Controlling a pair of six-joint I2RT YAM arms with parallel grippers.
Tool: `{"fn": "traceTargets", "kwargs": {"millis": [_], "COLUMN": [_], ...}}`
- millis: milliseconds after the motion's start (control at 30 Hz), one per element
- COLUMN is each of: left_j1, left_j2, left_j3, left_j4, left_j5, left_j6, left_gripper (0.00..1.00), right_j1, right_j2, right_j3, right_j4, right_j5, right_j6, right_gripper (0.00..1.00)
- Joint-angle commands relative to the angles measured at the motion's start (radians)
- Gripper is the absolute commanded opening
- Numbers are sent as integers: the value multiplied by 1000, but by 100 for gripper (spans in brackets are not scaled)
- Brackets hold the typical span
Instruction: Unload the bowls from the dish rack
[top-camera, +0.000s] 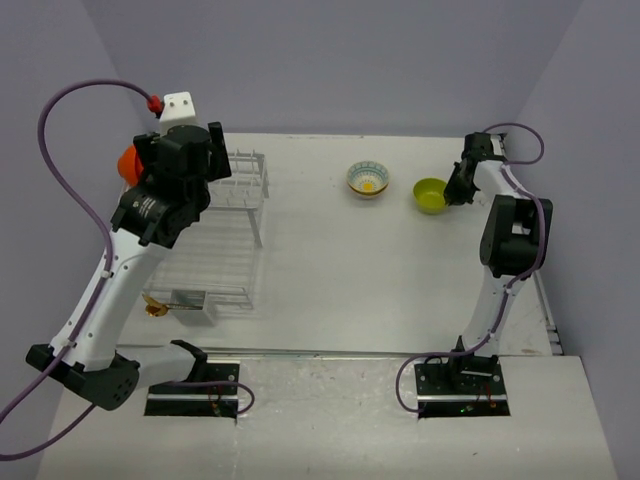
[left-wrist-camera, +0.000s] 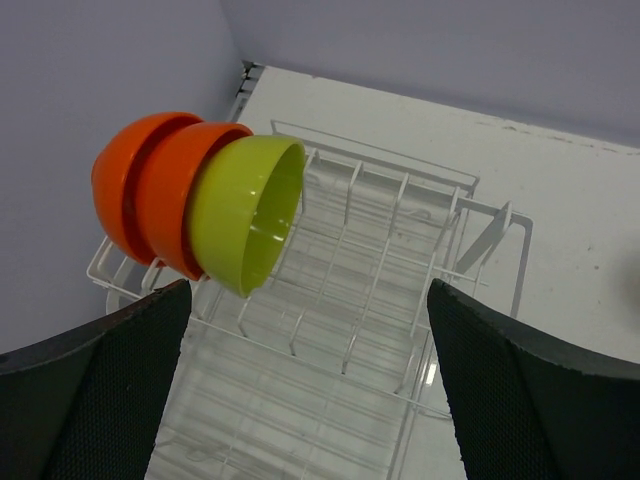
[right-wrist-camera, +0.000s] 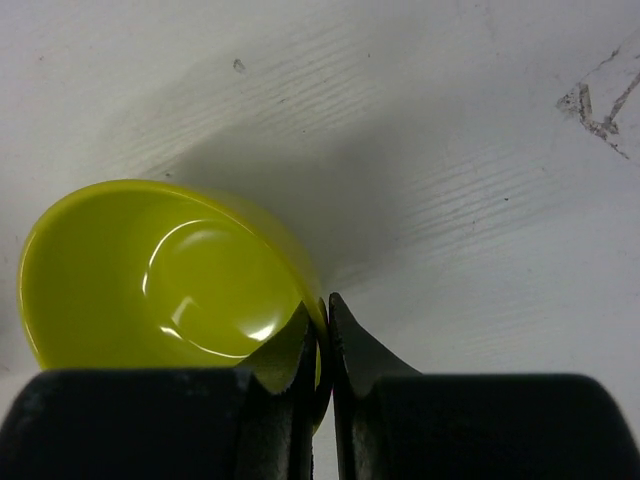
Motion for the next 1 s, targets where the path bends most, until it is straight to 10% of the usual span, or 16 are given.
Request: {"fn": "traceTargets", "kwargs": {"millis": [0,167,367,733,967], "left_j1": [7,7,7,9,15], "left_j2": [-39,-34,-1,228,348], "left_j3": [3,-20,-15,184,264], "left_j4": [14,20,-5,-157,-218], "left_j5": [24,26,9,-217,-439], "left_j6": [24,25,35,100,110], "left_gripper": [100,100,100,98,67], "right_j1": [-3,-5,-9,144,198], "right_j2": [3,-3,-100,-630,-684], "right_j3": [70,43,-22,-226,-324], "right_j4": [25,28,29,133,206], "right_j5": [-12,-29,-10,-39,-265], "right_j6": [12,18,22,-21,-25], "right_gripper": [9,25,69,87,84]}}
